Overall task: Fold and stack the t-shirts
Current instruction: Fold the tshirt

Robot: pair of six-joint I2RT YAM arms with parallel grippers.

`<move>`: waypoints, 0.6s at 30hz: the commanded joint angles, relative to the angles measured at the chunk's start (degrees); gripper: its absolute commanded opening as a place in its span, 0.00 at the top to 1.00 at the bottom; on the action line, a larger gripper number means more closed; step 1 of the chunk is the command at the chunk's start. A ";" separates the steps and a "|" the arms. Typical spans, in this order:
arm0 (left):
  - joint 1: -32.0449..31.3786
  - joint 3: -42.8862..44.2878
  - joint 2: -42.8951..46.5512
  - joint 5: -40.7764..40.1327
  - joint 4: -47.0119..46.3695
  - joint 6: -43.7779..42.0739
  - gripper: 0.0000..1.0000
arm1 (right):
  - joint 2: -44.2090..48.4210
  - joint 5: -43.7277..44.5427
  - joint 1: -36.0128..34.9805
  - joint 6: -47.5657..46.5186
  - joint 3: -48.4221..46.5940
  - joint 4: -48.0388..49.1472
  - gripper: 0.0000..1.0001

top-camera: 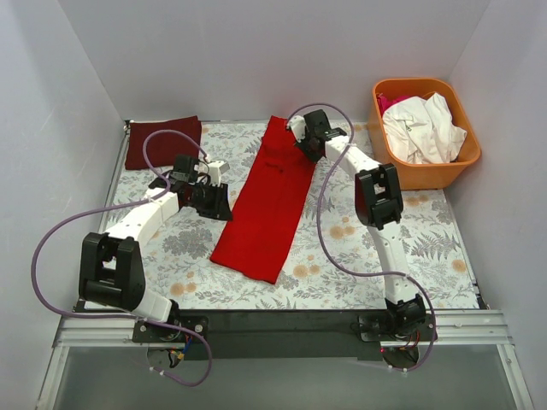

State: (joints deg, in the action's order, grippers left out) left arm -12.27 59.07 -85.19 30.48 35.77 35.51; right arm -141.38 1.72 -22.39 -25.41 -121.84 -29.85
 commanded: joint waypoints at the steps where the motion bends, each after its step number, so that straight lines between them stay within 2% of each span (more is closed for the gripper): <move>1: -0.03 -1.50 2.57 1.51 -0.44 1.58 0.71 | -6.53 6.72 -3.53 -7.71 -3.57 8.92 0.85; 3: -0.56 -2.11 2.40 2.30 -0.87 1.67 0.71 | -7.59 8.57 -4.50 -9.39 -5.07 11.89 0.86; 7: -2.75 -4.22 1.61 0.03 -2.72 1.14 0.71 | -4.79 10.06 -4.68 -12.29 -1.03 19.12 0.86; 12: -8.46 -5.80 -1.56 -3.75 -4.30 1.75 0.72 | 3.63 9.71 -4.50 -13.88 4.32 20.00 0.83; 16: -12.59 -8.26 -3.93 -6.30 -6.32 4.91 0.74 | 10.50 7.34 -4.50 -13.18 8.45 19.48 0.73; 18: -14.00 -8.36 -5.50 -6.57 -6.50 5.45 0.75 | 13.39 5.85 -4.68 -11.95 9.34 16.68 0.72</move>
State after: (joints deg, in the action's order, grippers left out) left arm -24.84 51.33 -89.49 26.26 30.96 38.83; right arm -136.81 9.89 -27.05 -38.13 -112.60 -13.30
